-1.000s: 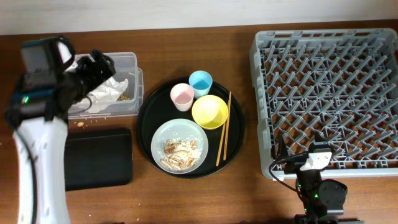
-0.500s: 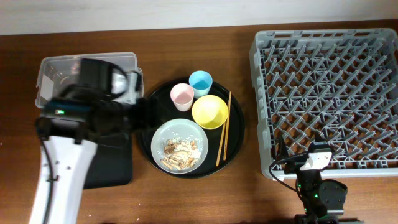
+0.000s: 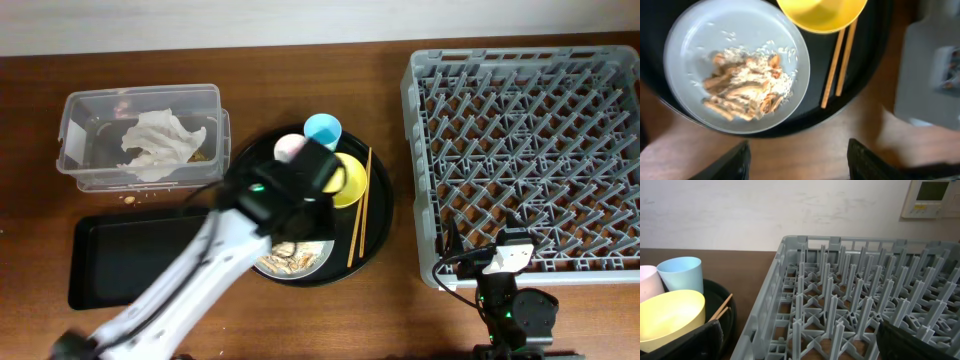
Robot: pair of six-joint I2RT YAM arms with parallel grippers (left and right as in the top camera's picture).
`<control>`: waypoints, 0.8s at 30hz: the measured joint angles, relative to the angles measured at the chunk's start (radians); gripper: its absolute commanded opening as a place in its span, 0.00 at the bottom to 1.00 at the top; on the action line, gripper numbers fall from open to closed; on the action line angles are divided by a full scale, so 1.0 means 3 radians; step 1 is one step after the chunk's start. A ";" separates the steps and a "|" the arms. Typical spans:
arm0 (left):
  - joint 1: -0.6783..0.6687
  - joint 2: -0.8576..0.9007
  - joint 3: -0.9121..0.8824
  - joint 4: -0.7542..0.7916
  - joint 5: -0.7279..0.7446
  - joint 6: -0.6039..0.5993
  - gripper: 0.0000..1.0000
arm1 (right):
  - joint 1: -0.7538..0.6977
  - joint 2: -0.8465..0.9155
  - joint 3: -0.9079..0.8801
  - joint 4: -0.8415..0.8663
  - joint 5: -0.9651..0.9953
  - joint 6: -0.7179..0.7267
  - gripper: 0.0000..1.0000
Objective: Sort waste into correct bins and load items into the dishwasher rack
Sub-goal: 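Reach the left gripper to the white plate and grip its rim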
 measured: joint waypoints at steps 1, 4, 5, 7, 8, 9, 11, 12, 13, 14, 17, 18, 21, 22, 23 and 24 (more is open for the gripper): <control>-0.0047 0.0116 -0.0024 0.0071 -0.0018 -0.0019 0.57 | 0.0000 0.0000 0.0000 0.0000 0.0000 -0.0001 0.99; -0.0144 0.0460 -0.0036 0.0278 -0.0042 -0.0046 0.57 | 0.0000 0.0000 0.0000 0.0000 0.0000 -0.0001 0.99; -0.0161 0.0563 -0.0038 0.0333 -0.0056 -0.0055 0.57 | 0.0000 0.0000 0.0000 0.0000 0.0000 0.0000 0.99; -0.0184 0.0773 -0.0047 0.0425 -0.0080 -0.0062 0.57 | 0.0000 0.0000 0.0000 -0.0001 0.0000 -0.0001 0.99; -0.0187 0.0839 -0.0050 0.0451 -0.0086 -0.0066 0.57 | 0.0000 0.0000 0.0000 0.0000 0.0000 -0.0003 0.99; -0.0193 0.0904 -0.0050 0.0463 -0.0088 -0.0069 0.57 | 0.0000 0.0000 0.0000 -0.0001 0.0000 -0.0004 0.99; -0.0200 0.1034 -0.0052 0.0464 -0.0088 -0.0078 0.57 | 0.0000 0.0000 0.0000 0.0000 0.0000 -0.0001 0.99; -0.0200 0.1090 -0.0053 0.0467 -0.0088 -0.0079 0.57 | 0.0000 0.0000 0.0000 0.0000 0.0000 -0.0001 0.99; -0.0200 0.1130 -0.0053 0.0474 -0.0089 -0.0080 0.55 | 0.0000 0.0000 0.0000 0.0000 0.0000 -0.0001 0.99; -0.0200 0.1188 -0.0053 0.0496 -0.0088 -0.0080 0.55 | 0.0000 0.0000 0.0000 0.0000 0.0000 -0.0001 0.98; -0.0200 0.1275 -0.0053 0.0584 -0.0089 -0.0104 0.53 | 0.0000 0.0000 0.0000 0.0000 -0.0001 -0.0003 0.99; -0.0202 0.1307 -0.0053 0.0647 -0.0089 -0.0117 0.52 | 0.0000 0.0000 0.0000 0.0000 0.0000 0.0000 0.99; -0.0202 0.1377 -0.0055 0.0731 -0.0094 -0.0148 0.48 | 0.0000 0.0000 0.0000 0.0000 0.0000 -0.0001 0.99; -0.0202 0.1392 -0.0055 0.0752 -0.0108 -0.0154 0.47 | 0.0000 0.0000 0.0000 0.0000 0.0000 -0.0003 0.99; -0.0205 0.1401 -0.0055 0.0771 -0.0155 -0.0155 0.47 | 0.0000 0.0000 0.0000 0.0000 0.0000 -0.0001 0.99; -0.0206 0.1401 -0.0055 0.0777 -0.0191 -0.0156 0.47 | 0.0000 0.0000 0.0000 0.0000 0.0000 -0.0001 0.99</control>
